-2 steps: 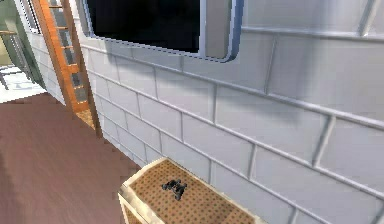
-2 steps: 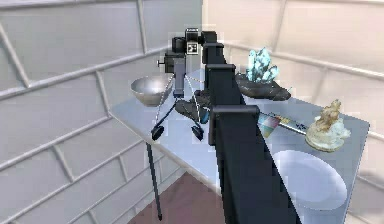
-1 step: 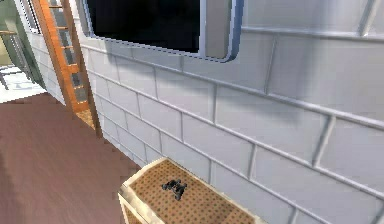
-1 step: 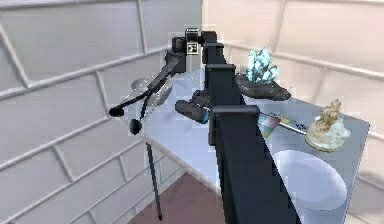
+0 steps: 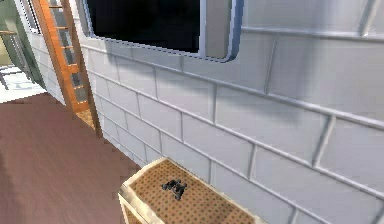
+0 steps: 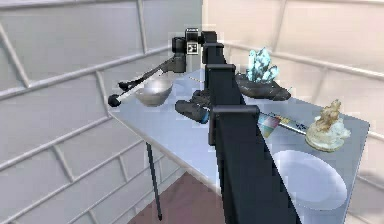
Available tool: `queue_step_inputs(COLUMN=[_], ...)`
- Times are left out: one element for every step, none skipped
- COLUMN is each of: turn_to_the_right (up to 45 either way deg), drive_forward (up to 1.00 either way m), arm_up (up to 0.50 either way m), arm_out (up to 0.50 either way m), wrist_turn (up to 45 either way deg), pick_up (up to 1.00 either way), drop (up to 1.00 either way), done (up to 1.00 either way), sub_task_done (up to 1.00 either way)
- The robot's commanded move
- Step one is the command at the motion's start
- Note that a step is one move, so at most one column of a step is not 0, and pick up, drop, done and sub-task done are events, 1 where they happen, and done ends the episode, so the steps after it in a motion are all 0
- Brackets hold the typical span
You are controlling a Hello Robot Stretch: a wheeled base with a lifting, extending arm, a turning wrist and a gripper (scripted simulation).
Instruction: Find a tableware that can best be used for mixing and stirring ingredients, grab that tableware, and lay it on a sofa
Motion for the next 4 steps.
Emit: queue_step_inputs(turn_to_the_right=[0.0,0.0,0.0,0.0], drive_forward=[0.0,0.0,0.0,0.0], arm_up=[0.0,0.0,-0.06,0.0], arm_out=[0.0,0.0,0.0,0.0], wrist_turn=[45.0,12.0,0.0,0.0], pick_up=[0.0,0.0,0.0,1.0], drop=[0.0,0.0,0.0,0.0], done=[0.0,0.0,0.0,0.0], sub_task_done=[0.0,0.0,0.0,0.0])
